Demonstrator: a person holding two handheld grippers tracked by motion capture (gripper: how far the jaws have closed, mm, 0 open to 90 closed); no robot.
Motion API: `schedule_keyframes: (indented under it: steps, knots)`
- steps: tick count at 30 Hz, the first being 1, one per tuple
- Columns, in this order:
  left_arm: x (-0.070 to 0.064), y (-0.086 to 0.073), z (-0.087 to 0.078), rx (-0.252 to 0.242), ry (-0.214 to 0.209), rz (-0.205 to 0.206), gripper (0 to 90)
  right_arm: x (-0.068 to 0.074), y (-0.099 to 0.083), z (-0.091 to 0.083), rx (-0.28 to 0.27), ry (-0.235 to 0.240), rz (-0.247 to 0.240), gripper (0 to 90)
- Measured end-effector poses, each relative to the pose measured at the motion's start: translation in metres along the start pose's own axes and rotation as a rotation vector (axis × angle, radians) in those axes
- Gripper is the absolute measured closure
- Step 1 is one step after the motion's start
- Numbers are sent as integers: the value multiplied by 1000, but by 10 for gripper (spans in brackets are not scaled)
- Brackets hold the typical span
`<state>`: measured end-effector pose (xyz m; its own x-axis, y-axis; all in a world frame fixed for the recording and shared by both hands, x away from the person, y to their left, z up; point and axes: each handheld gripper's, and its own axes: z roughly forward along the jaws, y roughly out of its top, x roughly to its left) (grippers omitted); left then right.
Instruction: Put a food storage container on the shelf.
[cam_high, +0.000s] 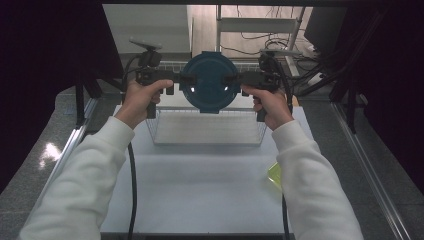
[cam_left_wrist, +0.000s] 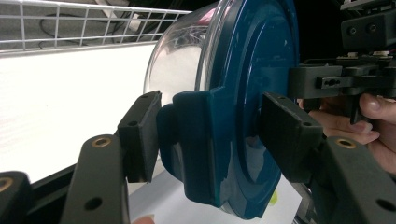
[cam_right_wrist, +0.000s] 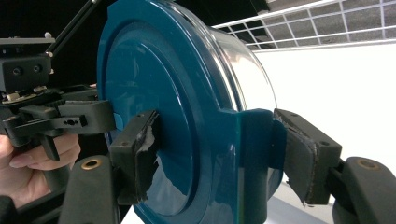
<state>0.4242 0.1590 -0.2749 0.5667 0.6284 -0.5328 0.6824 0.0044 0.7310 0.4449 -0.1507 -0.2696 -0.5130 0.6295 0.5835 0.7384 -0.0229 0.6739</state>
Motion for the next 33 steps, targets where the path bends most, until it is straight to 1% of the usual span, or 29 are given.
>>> schedule_keyframes:
  steps: [3,5,6,7,9,13,18,21,22,23,24,26,28,30,32,33]
  knots:
    - [6,2,4,7,-3,-6,410,-5,3,4,4,-5,7,333]
    - [9,2,7,4,-7,-17,410,-7,4,6,6,-9,11,333]
    - [9,2,7,4,-7,-17,410,-7,4,6,6,-9,11,333]
    - [12,3,10,5,-9,-20,410,-10,6,9,11,-12,17,333]
    - [17,4,13,10,-13,-24,410,-13,8,11,11,-14,14,333]
    - [26,4,21,18,-19,-40,410,-21,9,17,16,-23,41,333]
    - [36,4,29,29,-13,-66,409,-31,10,25,30,-24,69,331]
    - [41,5,32,16,-21,-89,409,-36,11,30,29,-21,93,331]
    - [41,5,32,16,-21,-89,409,-36,11,30,29,-21,93,331]
    - [43,6,33,13,-25,-98,409,-37,12,31,25,-21,96,331]
    - [47,8,34,13,-29,-116,410,-39,15,33,23,-23,110,330]
    - [52,9,37,11,-32,-138,409,-42,17,36,26,-26,131,327]
    - [56,11,40,2,-38,-172,408,-45,18,39,27,-25,150,323]
    - [59,12,43,-6,-40,-201,407,-50,20,42,23,-23,179,320]
    - [64,13,47,-14,-46,-239,407,-54,20,45,16,-23,191,317]
    - [67,14,49,-16,-48,-253,407,-56,20,46,13,-24,204,315]
